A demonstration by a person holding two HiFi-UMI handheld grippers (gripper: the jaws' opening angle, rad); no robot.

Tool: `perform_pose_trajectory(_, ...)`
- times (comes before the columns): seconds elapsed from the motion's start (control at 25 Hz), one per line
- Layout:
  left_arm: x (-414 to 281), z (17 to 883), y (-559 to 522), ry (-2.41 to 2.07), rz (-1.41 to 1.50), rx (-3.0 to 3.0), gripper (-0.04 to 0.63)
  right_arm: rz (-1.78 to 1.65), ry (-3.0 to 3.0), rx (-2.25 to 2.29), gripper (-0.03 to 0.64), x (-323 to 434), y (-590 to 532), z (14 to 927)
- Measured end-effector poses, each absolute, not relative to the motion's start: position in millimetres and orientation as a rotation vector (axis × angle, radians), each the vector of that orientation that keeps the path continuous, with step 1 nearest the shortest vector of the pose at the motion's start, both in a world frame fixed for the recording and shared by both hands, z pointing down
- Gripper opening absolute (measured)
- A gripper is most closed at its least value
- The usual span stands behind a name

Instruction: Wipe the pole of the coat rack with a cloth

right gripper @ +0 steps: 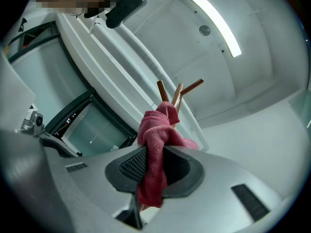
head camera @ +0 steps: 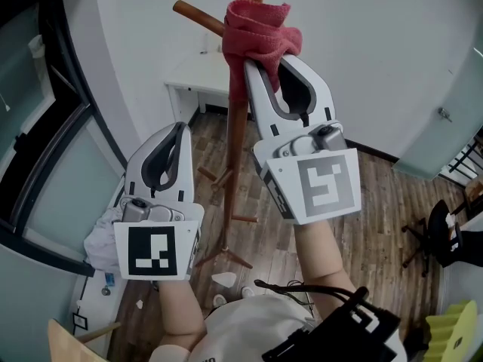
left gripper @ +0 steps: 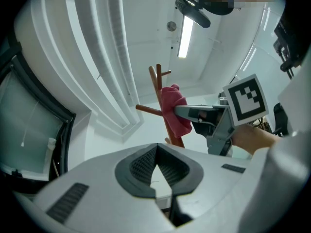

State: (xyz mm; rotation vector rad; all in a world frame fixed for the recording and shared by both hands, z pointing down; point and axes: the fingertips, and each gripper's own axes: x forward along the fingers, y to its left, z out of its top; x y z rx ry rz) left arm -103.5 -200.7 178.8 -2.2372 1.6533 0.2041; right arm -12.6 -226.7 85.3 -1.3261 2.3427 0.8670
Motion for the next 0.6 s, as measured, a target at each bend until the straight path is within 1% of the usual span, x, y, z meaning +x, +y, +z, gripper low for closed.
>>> perform_pose_trajectory(0.6, -104, 176, -202, 1.687, 0.169, -2.239, 0.012, 0.817, 2.37, -1.358, 0.081, -8, -234, 98)
